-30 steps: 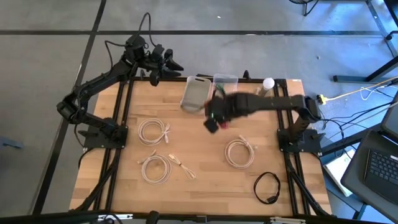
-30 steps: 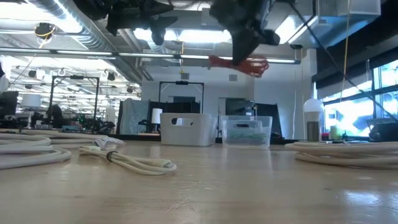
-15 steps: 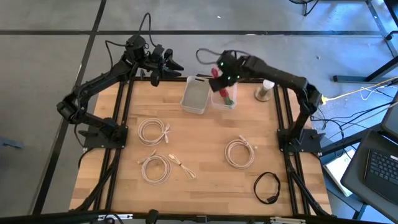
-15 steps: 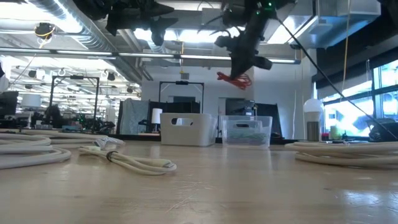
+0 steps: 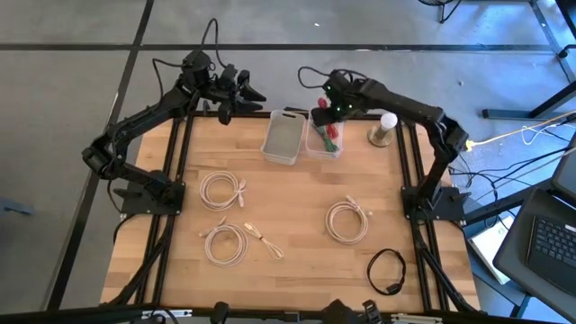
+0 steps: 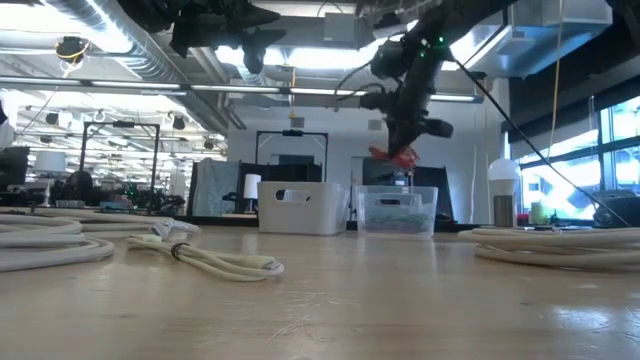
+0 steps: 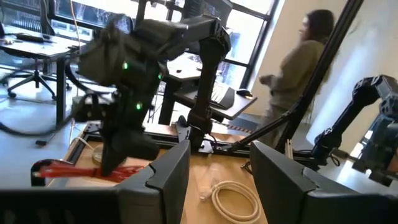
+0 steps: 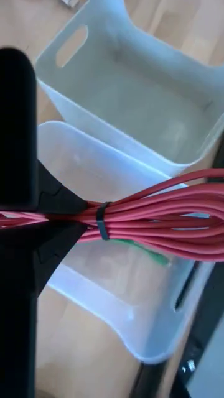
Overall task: Pick & Place USB Port
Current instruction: Put the red usb cable into the transparent bin
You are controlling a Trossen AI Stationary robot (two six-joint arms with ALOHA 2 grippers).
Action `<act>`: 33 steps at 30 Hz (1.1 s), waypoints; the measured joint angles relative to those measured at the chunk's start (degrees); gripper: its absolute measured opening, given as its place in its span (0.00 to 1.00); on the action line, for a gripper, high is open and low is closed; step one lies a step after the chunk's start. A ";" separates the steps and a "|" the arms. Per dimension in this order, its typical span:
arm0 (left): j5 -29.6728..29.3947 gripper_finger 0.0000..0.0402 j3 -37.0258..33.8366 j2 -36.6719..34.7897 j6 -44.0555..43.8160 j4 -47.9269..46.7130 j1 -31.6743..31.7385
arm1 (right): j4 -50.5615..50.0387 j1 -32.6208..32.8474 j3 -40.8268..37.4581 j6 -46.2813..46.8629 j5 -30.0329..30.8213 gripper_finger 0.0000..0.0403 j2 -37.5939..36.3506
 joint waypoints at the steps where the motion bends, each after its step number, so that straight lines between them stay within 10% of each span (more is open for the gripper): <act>1: -0.13 0.40 0.00 0.00 0.00 0.00 0.00 | 1.60 0.02 -1.28 0.04 -0.21 0.02 -0.02; 33: -1.93 0.40 0.00 0.00 -1.22 0.04 -0.17 | 24.20 -1.92 -19.06 -2.99 -4.17 0.02 5.18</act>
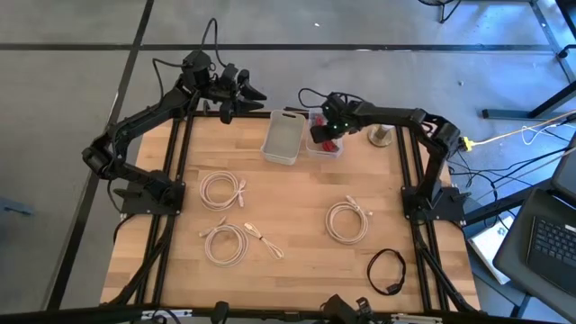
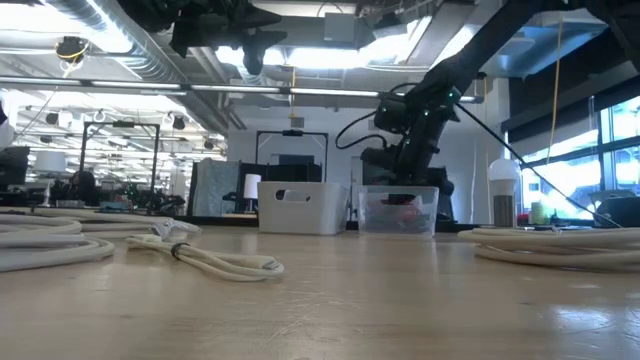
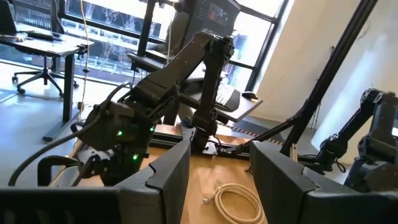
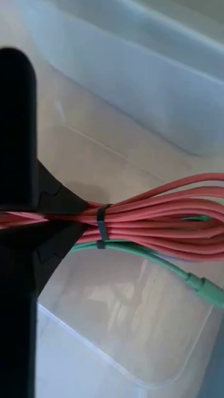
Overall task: Pick & Place USB Port
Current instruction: Put the red usb cable into the transparent bin
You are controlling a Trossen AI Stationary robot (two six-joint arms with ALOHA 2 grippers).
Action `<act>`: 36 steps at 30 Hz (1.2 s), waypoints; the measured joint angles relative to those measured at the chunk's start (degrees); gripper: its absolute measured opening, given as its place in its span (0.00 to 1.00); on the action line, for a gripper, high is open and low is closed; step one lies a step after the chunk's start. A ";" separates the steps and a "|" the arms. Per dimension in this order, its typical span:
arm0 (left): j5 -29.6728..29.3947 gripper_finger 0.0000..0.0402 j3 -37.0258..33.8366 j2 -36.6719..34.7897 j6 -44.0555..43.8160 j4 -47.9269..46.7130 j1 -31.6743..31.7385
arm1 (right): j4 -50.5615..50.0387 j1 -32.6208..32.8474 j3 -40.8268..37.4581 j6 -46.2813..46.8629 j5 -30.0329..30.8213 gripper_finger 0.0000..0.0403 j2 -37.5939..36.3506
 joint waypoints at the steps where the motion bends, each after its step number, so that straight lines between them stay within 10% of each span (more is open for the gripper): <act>1: 0.00 0.40 0.00 0.00 0.01 0.00 0.00 | -0.03 -0.11 0.03 -0.44 0.29 0.02 0.27; 14: -1.60 0.40 0.00 0.00 -0.02 -0.02 0.00 | -2.61 -1.29 0.35 -4.73 3.51 0.03 1.24; 26: -1.68 0.40 0.00 0.00 0.00 -0.02 0.00 | -8.92 -1.38 9.58 -9.07 5.05 0.39 1.56; 36: -2.19 0.40 0.00 0.00 -0.02 -0.02 0.00 | -16.70 -1.38 14.49 -8.64 4.42 0.40 1.53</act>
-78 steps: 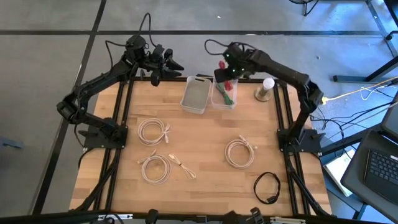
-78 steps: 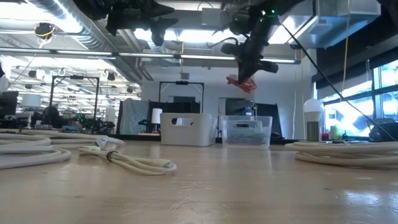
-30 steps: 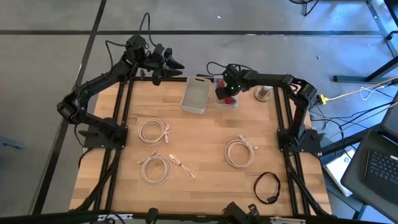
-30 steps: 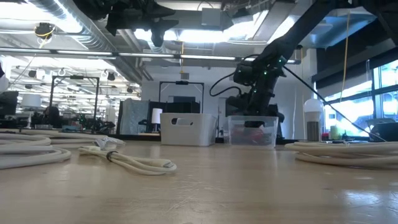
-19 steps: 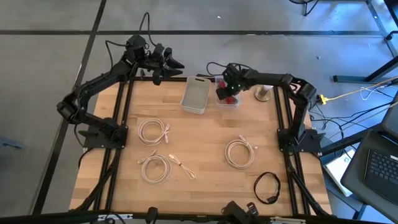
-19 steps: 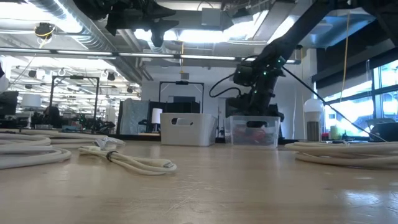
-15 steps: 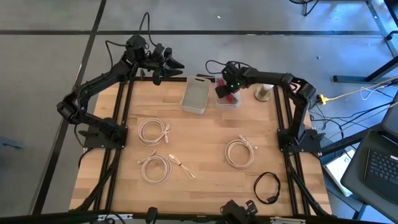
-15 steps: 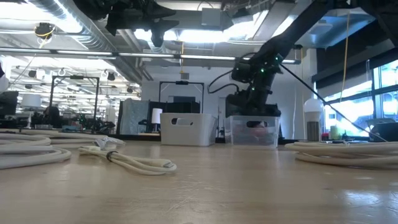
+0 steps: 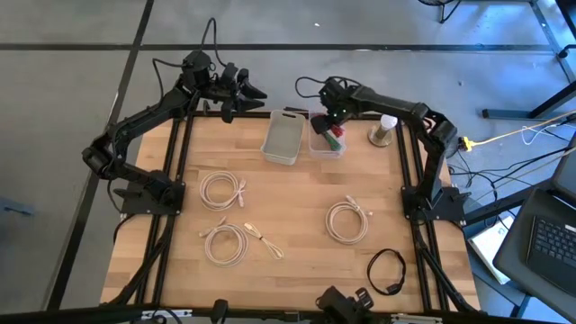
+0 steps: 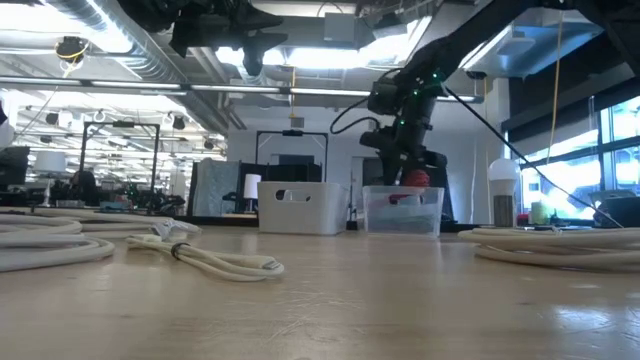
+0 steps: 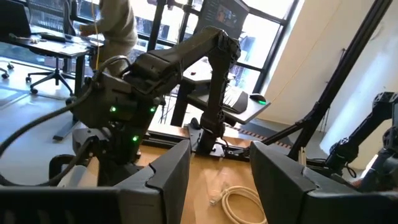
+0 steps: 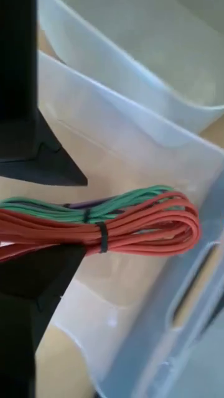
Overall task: Pick & Place USB Port
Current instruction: Put the red usb cable into the transparent bin, then put the white usb cable into the transparent bin
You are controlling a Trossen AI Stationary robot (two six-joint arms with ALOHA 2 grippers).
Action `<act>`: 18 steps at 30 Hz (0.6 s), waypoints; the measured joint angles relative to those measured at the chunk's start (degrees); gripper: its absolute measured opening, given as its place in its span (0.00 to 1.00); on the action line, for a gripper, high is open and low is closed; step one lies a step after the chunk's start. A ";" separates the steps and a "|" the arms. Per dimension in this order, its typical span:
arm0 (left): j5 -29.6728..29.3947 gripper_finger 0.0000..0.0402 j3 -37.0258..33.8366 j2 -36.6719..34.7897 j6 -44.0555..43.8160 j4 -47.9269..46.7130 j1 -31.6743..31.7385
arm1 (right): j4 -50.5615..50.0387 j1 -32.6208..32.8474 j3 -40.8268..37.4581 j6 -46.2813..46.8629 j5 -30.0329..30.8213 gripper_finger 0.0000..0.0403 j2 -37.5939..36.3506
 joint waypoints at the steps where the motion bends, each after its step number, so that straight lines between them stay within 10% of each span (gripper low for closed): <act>1: 0.00 0.40 0.00 0.00 0.00 0.00 0.00 | -0.81 0.08 0.00 0.62 -0.26 0.40 0.00; 18: -0.79 0.40 0.00 0.00 0.00 -0.02 0.00 | -2.27 2.72 -1.33 1.65 4.51 0.33 -0.09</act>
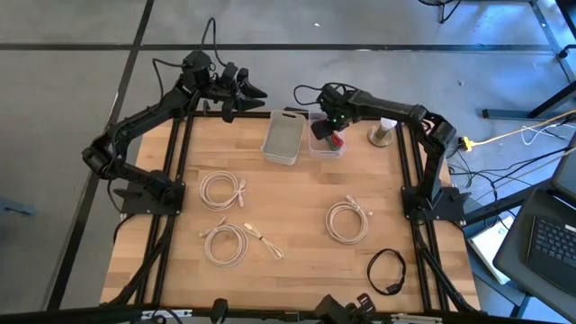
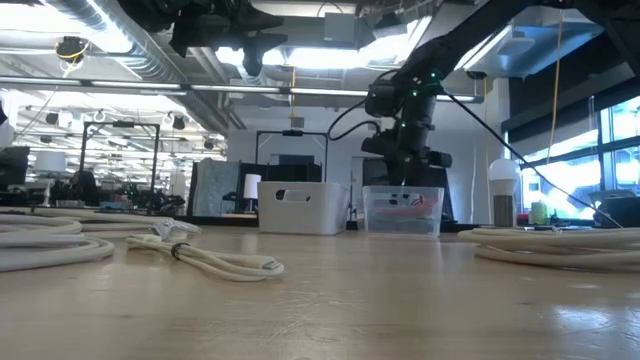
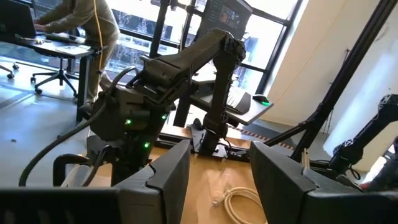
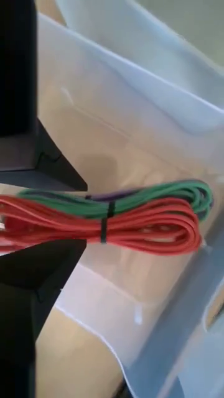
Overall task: Pick & Place USB Port
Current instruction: Put the white usb cable into the transparent bin
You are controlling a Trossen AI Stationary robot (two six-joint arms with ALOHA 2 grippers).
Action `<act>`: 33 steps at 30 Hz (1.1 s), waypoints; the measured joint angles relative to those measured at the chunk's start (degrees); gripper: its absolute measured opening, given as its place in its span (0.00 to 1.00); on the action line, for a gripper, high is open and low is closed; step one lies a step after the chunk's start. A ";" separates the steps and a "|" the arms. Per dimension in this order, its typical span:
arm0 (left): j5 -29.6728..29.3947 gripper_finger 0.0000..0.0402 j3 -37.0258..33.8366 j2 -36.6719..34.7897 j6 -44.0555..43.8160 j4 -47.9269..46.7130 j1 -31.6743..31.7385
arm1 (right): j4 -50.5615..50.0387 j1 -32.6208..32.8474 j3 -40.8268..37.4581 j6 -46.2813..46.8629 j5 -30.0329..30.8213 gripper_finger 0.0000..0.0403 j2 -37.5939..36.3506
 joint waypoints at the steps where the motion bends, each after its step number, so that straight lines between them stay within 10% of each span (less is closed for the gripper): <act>1: 0.01 0.40 0.00 0.00 0.00 0.02 0.00 | -0.04 0.29 0.00 -0.04 1.15 0.33 0.00; 12: 6.25 0.40 0.01 0.00 -4.23 0.02 2.32 | -11.39 6.50 5.84 -1.79 8.84 0.23 -3.12; 24: 27.32 0.36 0.00 -0.48 -10.82 -7.28 3.02 | -31.37 22.46 8.71 16.06 10.31 0.11 -23.16; 29: 23.98 0.31 0.00 -3.93 -3.75 -20.64 -2.69 | -39.45 30.33 8.61 24.71 17.31 0.11 -29.66; 33: 10.16 0.28 0.00 -7.80 4.27 -31.73 -11.08 | -42.12 34.60 8.59 26.66 24.44 0.11 -32.65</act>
